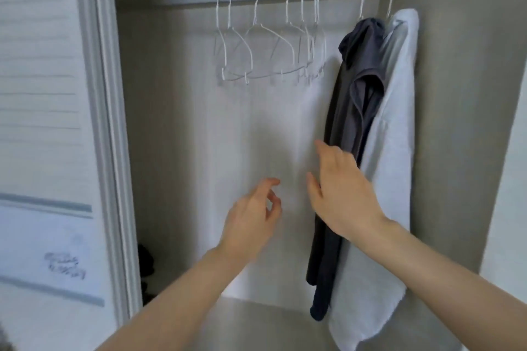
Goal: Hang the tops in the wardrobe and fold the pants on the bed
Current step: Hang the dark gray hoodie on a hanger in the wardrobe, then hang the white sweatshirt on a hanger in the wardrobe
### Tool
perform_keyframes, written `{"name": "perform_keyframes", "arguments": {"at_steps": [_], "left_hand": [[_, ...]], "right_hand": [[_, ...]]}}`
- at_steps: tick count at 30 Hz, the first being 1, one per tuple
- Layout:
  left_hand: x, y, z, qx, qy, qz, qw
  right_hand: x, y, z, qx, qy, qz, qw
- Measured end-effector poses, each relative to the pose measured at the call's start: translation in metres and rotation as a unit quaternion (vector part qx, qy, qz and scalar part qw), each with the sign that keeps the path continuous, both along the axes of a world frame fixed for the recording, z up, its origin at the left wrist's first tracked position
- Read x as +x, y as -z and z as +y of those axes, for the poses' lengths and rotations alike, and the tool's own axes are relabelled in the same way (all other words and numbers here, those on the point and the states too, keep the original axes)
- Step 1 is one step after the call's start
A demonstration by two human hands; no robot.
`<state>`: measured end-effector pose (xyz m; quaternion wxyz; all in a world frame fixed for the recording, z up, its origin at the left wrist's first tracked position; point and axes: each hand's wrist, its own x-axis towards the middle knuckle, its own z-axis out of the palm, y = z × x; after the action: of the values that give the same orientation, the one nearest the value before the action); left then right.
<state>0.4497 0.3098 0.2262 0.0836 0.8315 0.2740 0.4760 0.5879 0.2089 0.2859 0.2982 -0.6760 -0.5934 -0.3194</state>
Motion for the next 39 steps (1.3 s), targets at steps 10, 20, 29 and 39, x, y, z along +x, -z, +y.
{"name": "perform_keyframes", "arguments": {"at_steps": [10, 20, 29, 39], "left_hand": [[-0.137, 0.075, -0.177, -0.094, -0.254, -0.008, 0.963], [-0.225, 0.133, -0.363, -0.189, -0.454, -0.013, 0.870], [-0.293, 0.178, -0.483, -0.243, -0.559, -0.104, 0.786], [-0.370, 0.278, -0.687, -0.311, -0.682, -0.227, 0.622]], "right_hand": [[-0.072, 0.087, -0.081, -0.080, -0.257, 0.027, 0.963], [-0.170, 0.155, -0.179, -0.168, -0.470, 0.045, 0.865], [-0.283, 0.212, -0.261, -0.230, -0.577, 0.025, 0.784], [-0.445, 0.291, -0.435, -0.315, -0.711, -0.022, 0.628]]}}
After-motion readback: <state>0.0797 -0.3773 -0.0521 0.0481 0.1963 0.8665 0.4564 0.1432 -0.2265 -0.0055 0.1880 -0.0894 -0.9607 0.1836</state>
